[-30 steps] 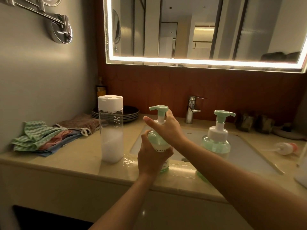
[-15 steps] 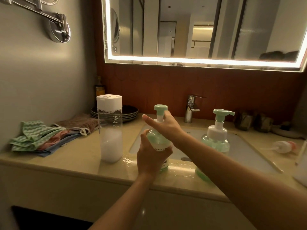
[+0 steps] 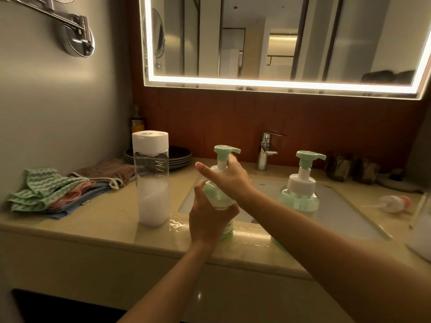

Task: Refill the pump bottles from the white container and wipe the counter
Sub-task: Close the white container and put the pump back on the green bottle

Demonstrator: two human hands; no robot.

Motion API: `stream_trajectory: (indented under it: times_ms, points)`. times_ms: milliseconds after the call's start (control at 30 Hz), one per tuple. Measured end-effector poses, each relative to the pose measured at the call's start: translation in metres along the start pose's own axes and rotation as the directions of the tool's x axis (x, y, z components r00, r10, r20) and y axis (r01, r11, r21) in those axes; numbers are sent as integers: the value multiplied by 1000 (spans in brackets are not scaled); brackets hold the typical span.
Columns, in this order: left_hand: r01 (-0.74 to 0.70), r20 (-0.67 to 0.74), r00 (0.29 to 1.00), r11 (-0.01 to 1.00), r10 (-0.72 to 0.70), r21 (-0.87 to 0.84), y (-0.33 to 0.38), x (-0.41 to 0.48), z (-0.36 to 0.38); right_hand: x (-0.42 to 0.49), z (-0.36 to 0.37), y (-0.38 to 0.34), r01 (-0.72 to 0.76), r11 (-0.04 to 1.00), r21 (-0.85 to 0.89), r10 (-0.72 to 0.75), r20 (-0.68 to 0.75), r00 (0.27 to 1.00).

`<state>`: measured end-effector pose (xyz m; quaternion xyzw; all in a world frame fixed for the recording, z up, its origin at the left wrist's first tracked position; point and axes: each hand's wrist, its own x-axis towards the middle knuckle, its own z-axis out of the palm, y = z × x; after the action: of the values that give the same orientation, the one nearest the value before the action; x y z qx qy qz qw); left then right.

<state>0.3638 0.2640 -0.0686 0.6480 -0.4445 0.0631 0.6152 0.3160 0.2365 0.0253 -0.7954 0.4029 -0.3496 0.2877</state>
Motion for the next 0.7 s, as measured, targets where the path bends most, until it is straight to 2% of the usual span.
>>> stream_trajectory:
  times_ms: [100, 200, 233, 367, 433, 567, 700]
  points:
    - [-13, 0, 1000, 999, 13, 46, -2, 2, -1, -6, 8, 2, 34, 999, -33, -35, -44, 998]
    - [-76, 50, 997, 974, 66, 214, -3, 3, -3, -14, 11, 3, -15, 995, -102, 10, -46, 999]
    - [-83, 56, 996, 971, 72, 222, -4, 3, -3, -15, 10, 4, -32, 995, -97, 29, -37, 999]
    - [12, 29, 999, 1000, -12, 8, 1, 1, -3, -5, 2, 1, -45, 998, -50, 42, -57, 998]
    - [14, 25, 1000, 1000, -14, 6, 2, 0, -2, 2, 1, -2, -38, 997, -60, 35, -56, 998]
    - [-6, 3, 1000, 1000, 6, 11, 2, 0, -2, -1, 7, -2, 69, 997, -45, -72, -65, 995]
    - [-28, 4, 1000, 999, 28, 29, 1, 0, -3, -6, 11, 3, -2, 998, -65, -3, -77, 997]
